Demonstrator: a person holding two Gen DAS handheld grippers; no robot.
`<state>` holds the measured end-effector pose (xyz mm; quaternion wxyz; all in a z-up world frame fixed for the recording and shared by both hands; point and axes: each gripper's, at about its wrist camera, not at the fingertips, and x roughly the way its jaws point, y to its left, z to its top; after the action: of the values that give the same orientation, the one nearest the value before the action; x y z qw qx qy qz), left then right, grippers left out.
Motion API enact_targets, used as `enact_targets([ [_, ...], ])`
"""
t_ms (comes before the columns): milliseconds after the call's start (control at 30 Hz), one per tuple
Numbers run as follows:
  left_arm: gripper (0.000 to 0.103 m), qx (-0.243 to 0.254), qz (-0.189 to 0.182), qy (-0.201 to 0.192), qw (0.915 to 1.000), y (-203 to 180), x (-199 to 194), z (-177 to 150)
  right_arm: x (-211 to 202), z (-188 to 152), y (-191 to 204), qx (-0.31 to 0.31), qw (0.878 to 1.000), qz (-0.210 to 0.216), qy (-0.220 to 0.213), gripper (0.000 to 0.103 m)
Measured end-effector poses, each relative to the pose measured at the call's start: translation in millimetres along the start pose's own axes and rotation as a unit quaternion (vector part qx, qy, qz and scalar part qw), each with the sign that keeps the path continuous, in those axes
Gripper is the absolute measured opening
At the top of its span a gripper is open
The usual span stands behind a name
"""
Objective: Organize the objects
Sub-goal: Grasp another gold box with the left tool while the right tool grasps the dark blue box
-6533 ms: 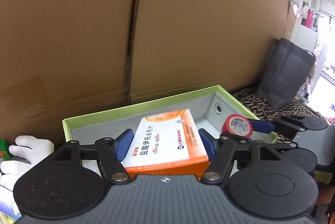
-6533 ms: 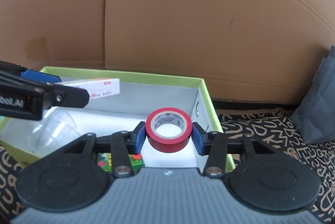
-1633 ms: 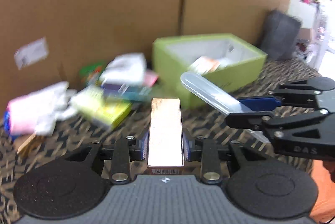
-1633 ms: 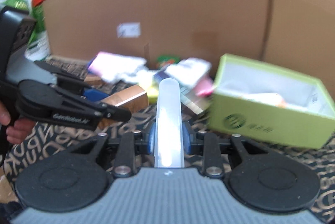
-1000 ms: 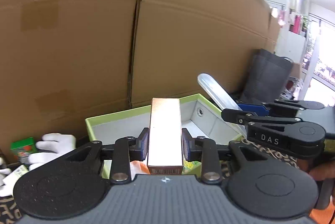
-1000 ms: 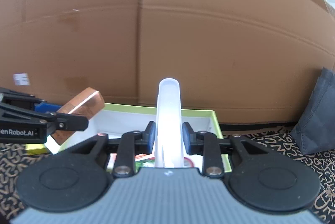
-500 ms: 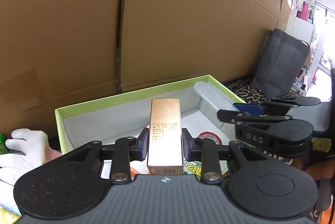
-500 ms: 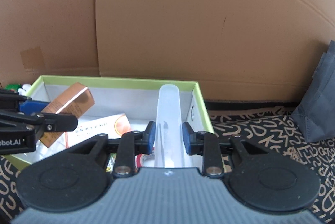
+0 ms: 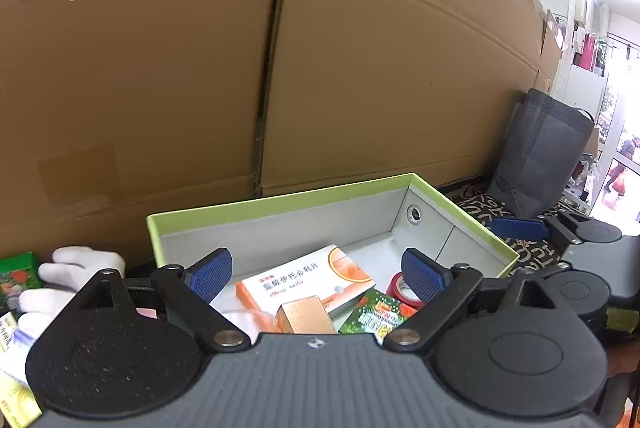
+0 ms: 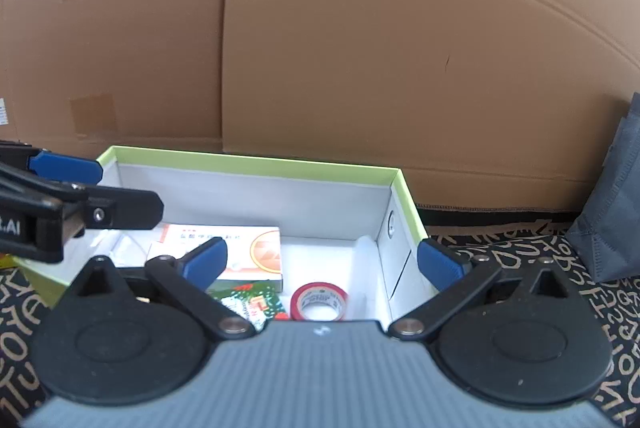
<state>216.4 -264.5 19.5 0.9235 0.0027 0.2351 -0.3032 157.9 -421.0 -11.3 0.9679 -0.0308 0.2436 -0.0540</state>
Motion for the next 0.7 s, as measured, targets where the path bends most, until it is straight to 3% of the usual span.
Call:
enact_targets([
  [333,0.095,-0.016,0.035,-0.027,0.9989,20,-75,-17,-60,2,14,0.052,0.997,0.030,-0.041,0.103],
  [700,0.095,-0.065,0.110,0.000,0.9918,79,-155,-59,-93,-2,85,0.049,0.988,0.134,-0.060,0.103],
])
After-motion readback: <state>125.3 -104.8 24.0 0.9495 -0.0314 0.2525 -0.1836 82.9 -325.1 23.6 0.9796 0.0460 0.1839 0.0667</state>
